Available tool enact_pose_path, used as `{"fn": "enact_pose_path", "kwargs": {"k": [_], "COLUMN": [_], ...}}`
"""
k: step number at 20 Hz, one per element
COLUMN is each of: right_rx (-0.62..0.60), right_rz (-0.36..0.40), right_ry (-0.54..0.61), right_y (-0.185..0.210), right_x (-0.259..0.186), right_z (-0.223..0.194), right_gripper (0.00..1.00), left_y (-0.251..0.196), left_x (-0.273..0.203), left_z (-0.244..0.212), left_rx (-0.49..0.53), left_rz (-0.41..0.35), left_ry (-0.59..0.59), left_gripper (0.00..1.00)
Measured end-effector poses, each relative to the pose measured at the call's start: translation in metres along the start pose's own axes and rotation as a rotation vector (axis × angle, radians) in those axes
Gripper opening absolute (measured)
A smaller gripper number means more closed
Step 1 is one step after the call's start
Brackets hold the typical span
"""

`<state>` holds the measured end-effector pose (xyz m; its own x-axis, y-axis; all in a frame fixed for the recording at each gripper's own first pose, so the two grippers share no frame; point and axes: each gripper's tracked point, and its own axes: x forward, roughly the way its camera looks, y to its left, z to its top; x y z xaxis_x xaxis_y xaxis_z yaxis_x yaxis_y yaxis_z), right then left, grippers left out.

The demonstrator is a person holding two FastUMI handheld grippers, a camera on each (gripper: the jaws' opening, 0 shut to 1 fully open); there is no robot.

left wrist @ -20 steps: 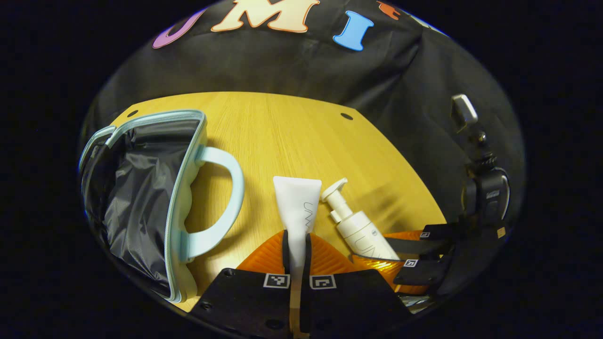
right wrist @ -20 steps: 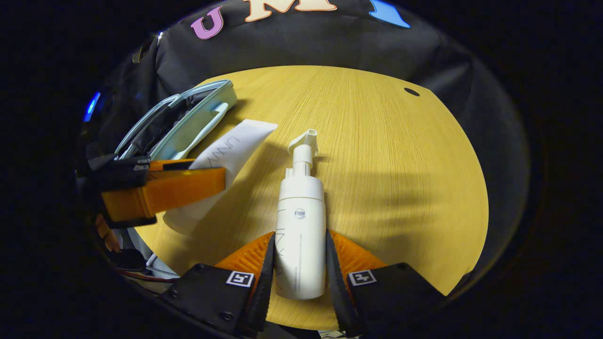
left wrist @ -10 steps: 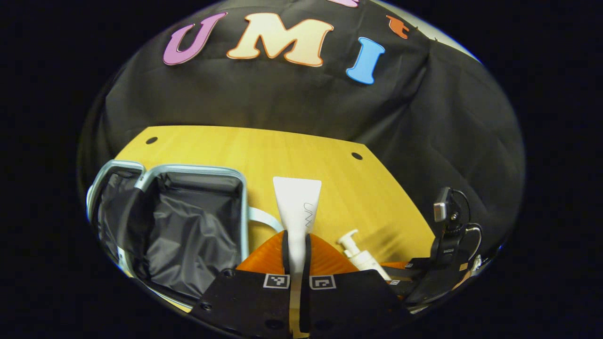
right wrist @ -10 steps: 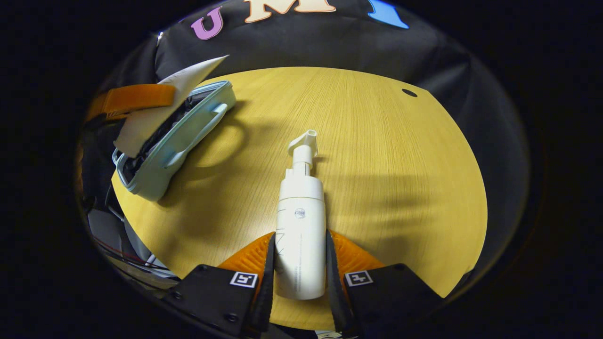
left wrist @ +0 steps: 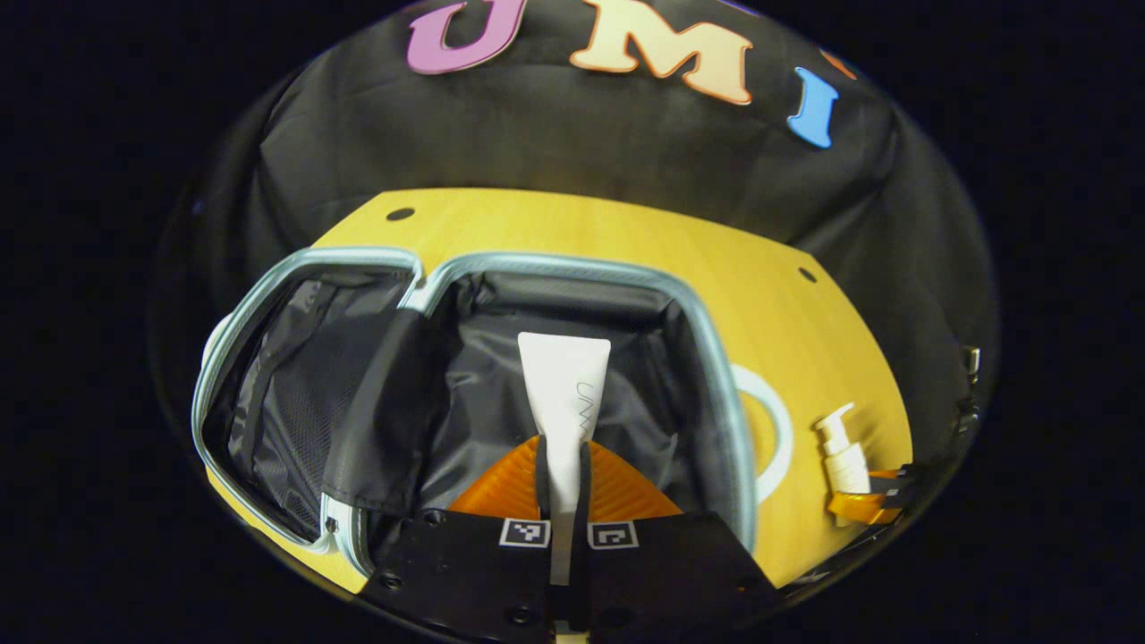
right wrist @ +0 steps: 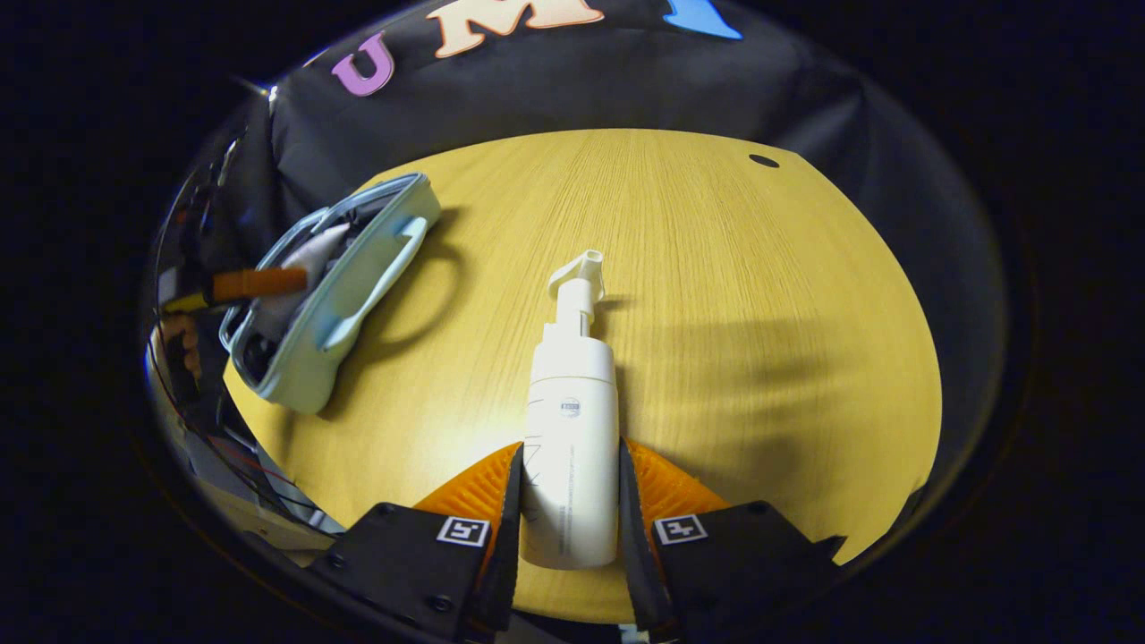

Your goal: First open the suitcase, pack the skin care products into it, and then close the suitcase.

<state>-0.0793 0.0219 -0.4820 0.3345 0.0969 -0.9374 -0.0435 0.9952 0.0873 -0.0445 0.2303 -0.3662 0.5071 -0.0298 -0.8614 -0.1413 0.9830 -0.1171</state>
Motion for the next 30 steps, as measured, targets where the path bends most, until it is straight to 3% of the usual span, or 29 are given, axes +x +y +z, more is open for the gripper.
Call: {"fn": "enact_pose_path", "kwargs": {"k": [4, 8, 12, 14, 17, 18, 19, 26, 28, 29, 30], "right_rx": [0.124, 0.148, 0.195, 0.175, 0.142, 0.146, 0.143, 0.099, 0.076, 0.080, 0.085], "right_rz": [0.046, 0.132, 0.244, 0.266, 0.249, 0.243, 0.232, 0.131, 0.100, 0.106, 0.117], "right_ry": [-0.059, -0.129, -0.098, -0.070, -0.048, -0.037, -0.021, 0.031, 0.051, 0.045, 0.035], "right_y": [0.044, 0.115, 0.202, 0.235, 0.266, 0.274, 0.282, 0.290, 0.289, 0.289, 0.292], "right_x": [-0.015, -0.028, -0.009, 0.009, 0.037, 0.045, 0.052, 0.084, 0.083, 0.082, 0.078], "right_z": [0.040, 0.094, 0.114, 0.115, 0.107, 0.109, 0.105, 0.083, 0.076, 0.079, 0.082], "right_gripper": [0.52, 0.51, 0.52, 0.51, 0.51, 0.51, 0.51, 0.51, 0.55, 0.55, 0.65], "left_y": [0.029, 0.032, 0.034, 0.035, 0.035, 0.036, 0.037, 0.037, 0.038, 0.039, 0.039], "left_x": [0.014, 0.016, 0.016, 0.016, 0.017, 0.016, 0.016, 0.016, 0.015, 0.015, 0.016], "left_z": [-0.016, -0.017, -0.016, -0.017, -0.016, -0.018, -0.017, -0.017, -0.015, -0.017, -0.018], "left_rx": [-0.012, 0.001, -0.016, -0.023, -0.025, -0.023, -0.024, -0.038, -0.019, -0.030, -0.019], "left_rz": [0.007, -0.050, -0.109, -0.133, -0.157, -0.163, -0.168, -0.186, -0.179, -0.174, -0.162], "left_ry": [0.044, 0.041, 0.029, 0.030, 0.023, 0.028, 0.025, 0.023, 0.022, 0.021, 0.032], "left_gripper": [0.01, 0.01, 0.01, 0.01, 0.02, 0.07, 0.03, 0.04, 0.02, 0.06, 0.13]}}
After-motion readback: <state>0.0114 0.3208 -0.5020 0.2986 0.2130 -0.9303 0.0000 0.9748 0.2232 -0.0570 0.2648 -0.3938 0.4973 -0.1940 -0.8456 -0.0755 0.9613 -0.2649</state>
